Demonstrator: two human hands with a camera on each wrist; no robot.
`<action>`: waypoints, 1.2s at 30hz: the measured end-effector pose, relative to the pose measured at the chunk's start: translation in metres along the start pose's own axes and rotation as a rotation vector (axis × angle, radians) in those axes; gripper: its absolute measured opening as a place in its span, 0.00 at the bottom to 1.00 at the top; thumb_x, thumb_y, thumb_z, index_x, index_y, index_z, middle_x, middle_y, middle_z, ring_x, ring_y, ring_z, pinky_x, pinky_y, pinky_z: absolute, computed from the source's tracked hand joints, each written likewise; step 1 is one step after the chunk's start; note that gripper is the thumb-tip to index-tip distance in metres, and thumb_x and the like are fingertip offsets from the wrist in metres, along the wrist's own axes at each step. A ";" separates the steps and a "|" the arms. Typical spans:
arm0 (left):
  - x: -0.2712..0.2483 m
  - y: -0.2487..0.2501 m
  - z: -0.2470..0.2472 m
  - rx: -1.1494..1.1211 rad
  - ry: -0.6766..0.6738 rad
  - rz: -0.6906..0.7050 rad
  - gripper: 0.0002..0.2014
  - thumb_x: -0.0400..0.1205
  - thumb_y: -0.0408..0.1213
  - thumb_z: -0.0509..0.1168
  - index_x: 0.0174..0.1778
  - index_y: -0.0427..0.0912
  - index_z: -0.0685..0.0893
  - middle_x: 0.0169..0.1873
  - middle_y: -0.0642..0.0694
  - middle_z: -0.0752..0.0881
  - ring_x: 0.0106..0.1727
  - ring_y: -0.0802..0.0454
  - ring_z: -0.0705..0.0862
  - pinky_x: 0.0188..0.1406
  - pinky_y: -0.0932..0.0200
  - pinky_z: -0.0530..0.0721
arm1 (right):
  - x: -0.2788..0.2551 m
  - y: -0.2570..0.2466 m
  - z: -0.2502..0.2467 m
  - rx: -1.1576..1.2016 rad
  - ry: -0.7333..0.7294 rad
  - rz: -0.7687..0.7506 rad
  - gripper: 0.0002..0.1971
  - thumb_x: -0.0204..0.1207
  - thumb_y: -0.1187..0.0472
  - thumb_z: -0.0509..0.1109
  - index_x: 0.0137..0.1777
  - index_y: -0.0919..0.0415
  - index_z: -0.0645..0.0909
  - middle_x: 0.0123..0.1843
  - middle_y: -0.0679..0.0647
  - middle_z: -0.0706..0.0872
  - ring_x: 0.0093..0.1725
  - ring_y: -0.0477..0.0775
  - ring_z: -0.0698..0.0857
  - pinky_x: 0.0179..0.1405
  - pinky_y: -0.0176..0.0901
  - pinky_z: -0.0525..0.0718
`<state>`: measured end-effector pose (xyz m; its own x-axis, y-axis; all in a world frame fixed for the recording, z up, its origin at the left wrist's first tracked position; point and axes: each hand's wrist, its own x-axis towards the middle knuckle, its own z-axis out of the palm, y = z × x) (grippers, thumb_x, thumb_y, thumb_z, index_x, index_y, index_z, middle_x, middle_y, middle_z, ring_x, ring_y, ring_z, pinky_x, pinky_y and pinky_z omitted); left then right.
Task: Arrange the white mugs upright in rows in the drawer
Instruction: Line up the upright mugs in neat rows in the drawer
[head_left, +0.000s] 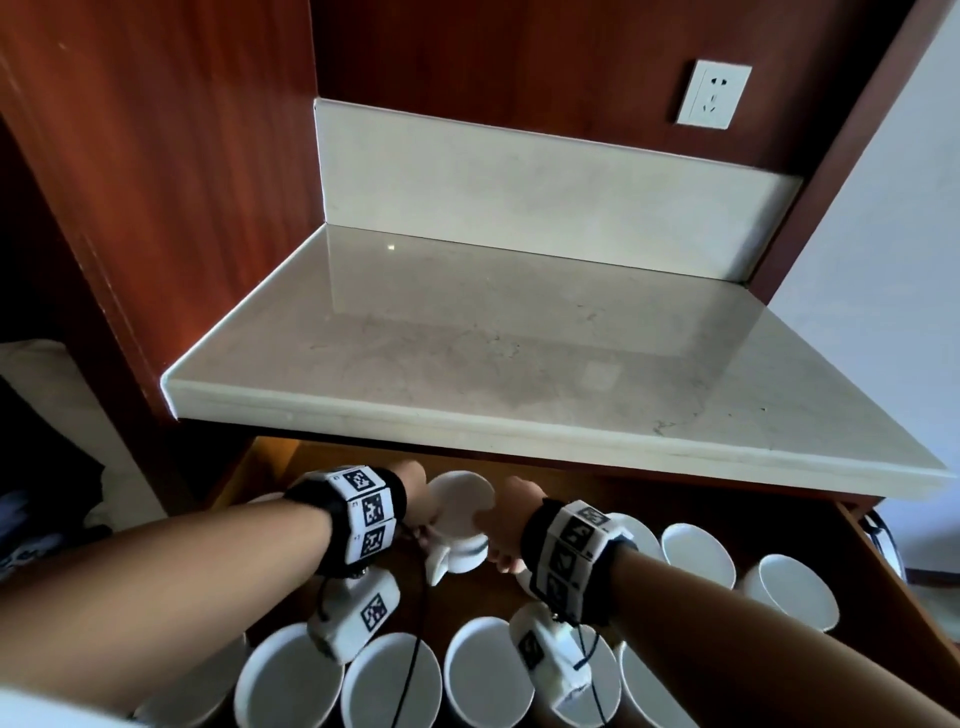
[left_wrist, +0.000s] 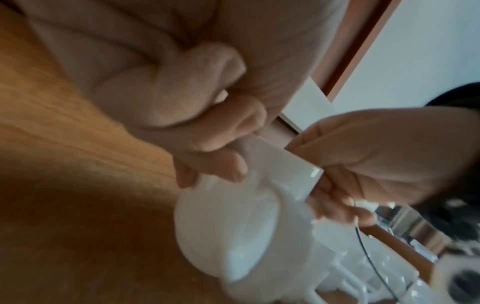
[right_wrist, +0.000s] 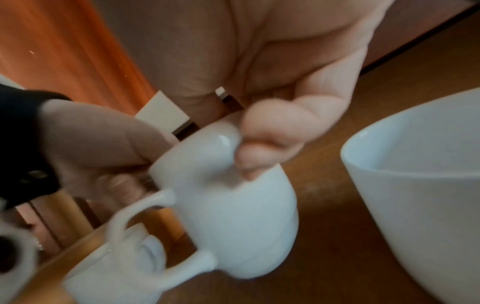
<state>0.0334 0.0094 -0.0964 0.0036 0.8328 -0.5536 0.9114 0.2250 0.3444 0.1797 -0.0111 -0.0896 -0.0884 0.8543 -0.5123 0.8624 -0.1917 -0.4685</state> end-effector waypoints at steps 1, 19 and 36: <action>-0.002 -0.002 0.000 -0.012 -0.009 0.011 0.13 0.82 0.34 0.62 0.31 0.36 0.79 0.25 0.44 0.84 0.18 0.54 0.77 0.15 0.65 0.73 | 0.004 -0.003 -0.002 -0.039 0.031 -0.014 0.12 0.80 0.63 0.61 0.53 0.72 0.81 0.39 0.62 0.87 0.24 0.50 0.85 0.17 0.33 0.81; 0.008 -0.096 -0.050 0.708 -0.050 0.051 0.22 0.83 0.56 0.58 0.33 0.42 0.77 0.34 0.47 0.81 0.40 0.47 0.79 0.39 0.57 0.75 | 0.037 0.005 -0.002 -0.702 0.078 0.055 0.18 0.76 0.62 0.59 0.64 0.57 0.80 0.69 0.57 0.81 0.74 0.60 0.75 0.76 0.57 0.62; 0.018 -0.067 -0.041 0.967 0.014 0.261 0.13 0.85 0.35 0.61 0.62 0.36 0.85 0.60 0.39 0.86 0.61 0.42 0.85 0.54 0.56 0.80 | 0.026 0.016 -0.009 -0.619 0.141 0.036 0.17 0.77 0.55 0.62 0.65 0.52 0.78 0.72 0.55 0.77 0.76 0.62 0.68 0.75 0.60 0.63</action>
<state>-0.0442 0.0302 -0.0981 0.2519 0.8046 -0.5377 0.8258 -0.4684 -0.3142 0.1960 0.0129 -0.1040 -0.0237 0.9159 -0.4007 0.9958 0.0573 0.0721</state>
